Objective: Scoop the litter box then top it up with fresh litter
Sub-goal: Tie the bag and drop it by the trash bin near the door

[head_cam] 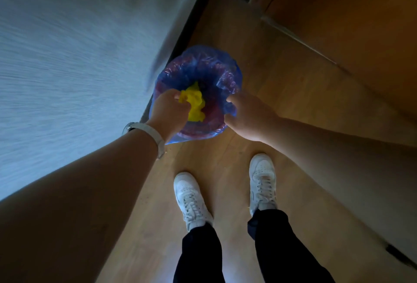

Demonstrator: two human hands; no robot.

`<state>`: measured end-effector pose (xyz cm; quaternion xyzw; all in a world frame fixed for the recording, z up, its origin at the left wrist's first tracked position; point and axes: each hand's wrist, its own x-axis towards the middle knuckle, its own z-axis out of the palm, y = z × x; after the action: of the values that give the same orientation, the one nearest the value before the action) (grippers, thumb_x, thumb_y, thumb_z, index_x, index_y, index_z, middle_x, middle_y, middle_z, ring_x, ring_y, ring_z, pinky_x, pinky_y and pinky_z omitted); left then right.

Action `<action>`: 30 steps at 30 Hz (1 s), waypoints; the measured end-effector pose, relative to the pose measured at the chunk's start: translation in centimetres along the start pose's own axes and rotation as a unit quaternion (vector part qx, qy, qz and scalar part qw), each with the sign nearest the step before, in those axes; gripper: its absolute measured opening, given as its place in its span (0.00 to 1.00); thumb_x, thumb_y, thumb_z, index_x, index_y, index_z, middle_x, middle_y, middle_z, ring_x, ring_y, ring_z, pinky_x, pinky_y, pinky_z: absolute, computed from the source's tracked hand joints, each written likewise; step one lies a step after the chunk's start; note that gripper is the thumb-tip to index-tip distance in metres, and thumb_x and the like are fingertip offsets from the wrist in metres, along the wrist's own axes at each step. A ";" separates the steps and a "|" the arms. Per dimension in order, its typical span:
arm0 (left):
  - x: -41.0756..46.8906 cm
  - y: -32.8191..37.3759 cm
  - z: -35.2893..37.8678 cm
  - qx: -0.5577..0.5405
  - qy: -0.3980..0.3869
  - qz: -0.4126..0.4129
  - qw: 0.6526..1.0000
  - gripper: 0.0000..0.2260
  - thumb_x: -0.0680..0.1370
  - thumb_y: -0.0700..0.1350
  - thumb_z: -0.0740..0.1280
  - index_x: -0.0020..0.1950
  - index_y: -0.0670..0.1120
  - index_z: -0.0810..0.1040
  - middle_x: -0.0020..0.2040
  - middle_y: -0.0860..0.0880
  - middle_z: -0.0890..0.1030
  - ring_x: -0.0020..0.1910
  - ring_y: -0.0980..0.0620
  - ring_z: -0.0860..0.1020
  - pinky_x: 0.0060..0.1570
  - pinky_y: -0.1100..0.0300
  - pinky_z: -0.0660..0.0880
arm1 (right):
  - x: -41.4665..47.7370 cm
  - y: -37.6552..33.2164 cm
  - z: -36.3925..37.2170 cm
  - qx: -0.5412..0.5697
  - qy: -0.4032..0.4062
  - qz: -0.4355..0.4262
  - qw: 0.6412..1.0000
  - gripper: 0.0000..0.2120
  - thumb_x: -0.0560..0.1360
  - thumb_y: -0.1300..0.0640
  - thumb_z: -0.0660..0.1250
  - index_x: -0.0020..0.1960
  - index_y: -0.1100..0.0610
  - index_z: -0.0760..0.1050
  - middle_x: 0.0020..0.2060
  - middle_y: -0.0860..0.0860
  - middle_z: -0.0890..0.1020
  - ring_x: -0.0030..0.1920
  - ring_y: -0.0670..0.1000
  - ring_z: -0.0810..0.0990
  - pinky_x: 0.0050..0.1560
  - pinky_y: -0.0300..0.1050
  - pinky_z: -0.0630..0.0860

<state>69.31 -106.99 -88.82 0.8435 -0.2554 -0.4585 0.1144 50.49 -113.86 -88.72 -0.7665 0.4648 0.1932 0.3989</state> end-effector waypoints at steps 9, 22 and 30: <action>-5.8 0.5 -2.6 0.065 0.008 0.067 0.996 0.22 0.77 0.43 0.67 0.71 0.47 0.68 0.66 0.46 0.73 0.61 0.48 0.73 0.50 0.61 0.64 | -2.8 -1.8 -3.5 -0.106 0.034 -0.050 0.992 0.21 0.77 0.45 0.59 0.66 0.55 0.68 0.61 0.53 0.74 0.59 0.56 0.73 0.52 0.49 0.72; -24.5 7.1 -16.1 0.168 0.023 0.159 0.973 0.24 0.69 0.58 0.60 0.62 0.51 0.74 0.61 0.49 0.76 0.59 0.42 0.74 0.53 0.48 0.73 | -21.0 -12.0 -14.3 -0.123 0.063 -0.032 0.990 0.19 0.76 0.44 0.59 0.63 0.53 0.69 0.59 0.51 0.74 0.59 0.56 0.74 0.53 0.50 0.72; -37.3 9.5 -25.4 0.234 0.071 0.222 0.944 0.37 0.66 0.65 0.49 0.69 0.49 0.74 0.68 0.46 0.74 0.67 0.42 0.71 0.62 0.48 0.69 | -35.7 -20.0 -21.2 -0.158 0.119 -0.021 0.980 0.23 0.78 0.44 0.58 0.69 0.53 0.66 0.64 0.52 0.73 0.63 0.55 0.72 0.58 0.50 0.70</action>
<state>70.57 -96.05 -44.03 0.7985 -0.5279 -0.2877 0.0302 48.63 -105.72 -43.38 -0.8471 0.4560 0.1635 0.2185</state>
